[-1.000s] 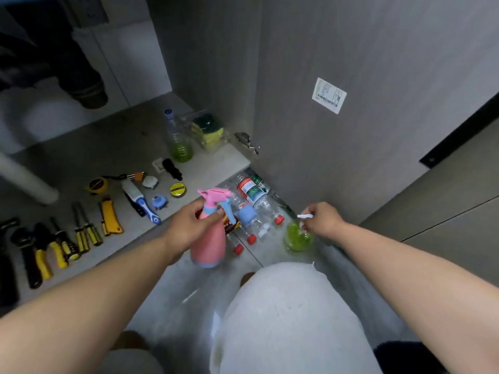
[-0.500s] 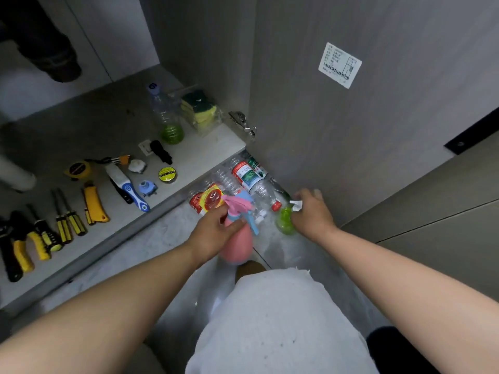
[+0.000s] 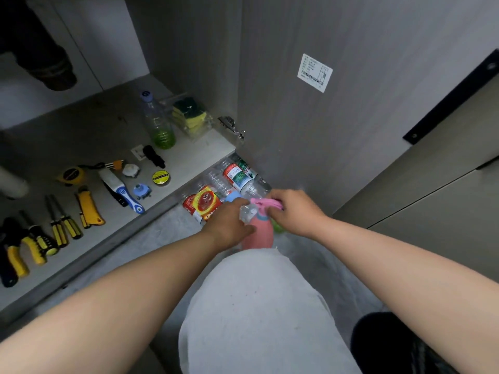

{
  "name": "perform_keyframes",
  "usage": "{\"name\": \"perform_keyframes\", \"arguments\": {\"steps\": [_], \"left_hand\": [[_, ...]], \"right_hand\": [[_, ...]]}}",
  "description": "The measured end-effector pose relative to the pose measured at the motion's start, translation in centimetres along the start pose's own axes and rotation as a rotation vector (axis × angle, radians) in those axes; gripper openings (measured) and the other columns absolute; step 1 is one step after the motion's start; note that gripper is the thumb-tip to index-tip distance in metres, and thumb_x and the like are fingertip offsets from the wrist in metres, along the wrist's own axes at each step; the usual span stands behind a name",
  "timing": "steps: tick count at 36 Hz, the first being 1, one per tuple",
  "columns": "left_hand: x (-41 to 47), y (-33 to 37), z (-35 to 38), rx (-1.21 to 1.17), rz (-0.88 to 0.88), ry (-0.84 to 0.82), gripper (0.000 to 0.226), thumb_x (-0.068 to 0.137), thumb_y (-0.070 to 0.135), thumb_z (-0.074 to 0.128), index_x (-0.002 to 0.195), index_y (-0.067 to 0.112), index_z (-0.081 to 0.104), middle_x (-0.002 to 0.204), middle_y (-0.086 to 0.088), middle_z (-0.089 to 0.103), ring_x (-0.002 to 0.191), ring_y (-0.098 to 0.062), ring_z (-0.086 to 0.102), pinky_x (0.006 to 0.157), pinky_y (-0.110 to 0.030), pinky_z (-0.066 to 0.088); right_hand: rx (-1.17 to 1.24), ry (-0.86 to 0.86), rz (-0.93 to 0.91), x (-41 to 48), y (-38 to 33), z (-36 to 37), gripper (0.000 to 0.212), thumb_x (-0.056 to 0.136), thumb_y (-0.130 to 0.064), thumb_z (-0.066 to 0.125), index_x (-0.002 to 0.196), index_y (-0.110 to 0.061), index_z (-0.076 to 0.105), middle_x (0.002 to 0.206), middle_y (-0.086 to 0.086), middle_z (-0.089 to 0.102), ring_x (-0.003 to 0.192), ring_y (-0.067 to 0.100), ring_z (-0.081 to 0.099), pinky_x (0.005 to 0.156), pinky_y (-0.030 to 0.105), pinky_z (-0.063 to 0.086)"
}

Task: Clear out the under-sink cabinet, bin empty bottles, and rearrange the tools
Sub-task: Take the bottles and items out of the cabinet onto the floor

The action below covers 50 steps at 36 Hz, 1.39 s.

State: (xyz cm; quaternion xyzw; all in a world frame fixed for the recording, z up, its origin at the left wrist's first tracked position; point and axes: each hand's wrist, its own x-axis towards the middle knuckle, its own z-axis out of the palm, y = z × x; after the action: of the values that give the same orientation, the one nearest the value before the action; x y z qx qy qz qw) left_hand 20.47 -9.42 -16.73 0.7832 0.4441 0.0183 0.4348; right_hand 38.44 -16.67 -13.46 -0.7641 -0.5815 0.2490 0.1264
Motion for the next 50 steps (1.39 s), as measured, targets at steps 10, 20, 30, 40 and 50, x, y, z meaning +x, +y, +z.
{"name": "perform_keyframes", "arguments": {"steps": [10,20,30,40,50], "left_hand": [[-1.1,-5.3,-5.1,0.188,-0.113,0.119,0.014,0.094,0.029,0.066,0.108,0.027,0.066,0.127,-0.006,0.058,0.114,-0.024,0.057,0.090,-0.032,0.050],[-0.2,-9.0,-8.3,0.175,-0.142,0.122,0.015,0.096,0.030,0.063,0.111,0.028,0.065,0.126,0.001,0.055,0.117,-0.019,0.055,0.089,-0.032,0.051],[4.9,-11.6,-12.9,0.020,-0.107,0.230,0.011,0.098,0.031,0.060,0.102,0.025,0.069,0.111,0.000,0.062,0.102,-0.015,0.061,0.086,-0.034,0.055],[9.2,-16.5,-15.4,-0.117,-0.104,0.370,0.017,0.091,0.015,0.066,0.097,0.031,0.067,0.110,0.000,0.065,0.098,-0.011,0.064,0.091,-0.031,0.054],[7.8,-19.1,-18.7,-0.203,-0.108,0.382,0.022,0.093,0.010,0.067,0.112,0.019,0.062,0.110,0.002,0.064,0.101,-0.008,0.062,0.087,-0.024,0.052]], "right_hand": [[0.032,-0.052,0.177,1.4,3.6,5.0,0.018,0.088,-0.019,0.059,0.097,-0.028,0.072,0.094,-0.001,0.067,0.086,0.024,0.060,0.067,0.029,0.041],[-0.282,-0.313,0.133,3.7,2.4,4.7,0.043,0.082,-0.058,0.069,0.115,-0.031,0.063,0.117,0.000,0.064,0.109,0.022,0.062,0.087,0.033,0.053],[-0.552,-0.425,0.060,13.6,-5.1,2.6,0.033,0.089,-0.043,0.063,0.115,-0.023,0.062,0.117,0.003,0.066,0.100,0.022,0.065,0.087,0.034,0.054],[0.266,-0.080,-0.108,26.6,-12.4,4.7,0.081,0.078,-0.043,0.082,0.143,-0.030,0.035,0.139,0.004,0.042,0.115,0.022,0.056,0.098,0.046,0.054],[0.177,0.137,-0.307,35.1,-22.2,4.2,0.049,0.092,-0.029,0.068,0.137,-0.031,0.050,0.135,0.009,0.055,0.110,0.028,0.061,0.095,0.034,0.051]]}}
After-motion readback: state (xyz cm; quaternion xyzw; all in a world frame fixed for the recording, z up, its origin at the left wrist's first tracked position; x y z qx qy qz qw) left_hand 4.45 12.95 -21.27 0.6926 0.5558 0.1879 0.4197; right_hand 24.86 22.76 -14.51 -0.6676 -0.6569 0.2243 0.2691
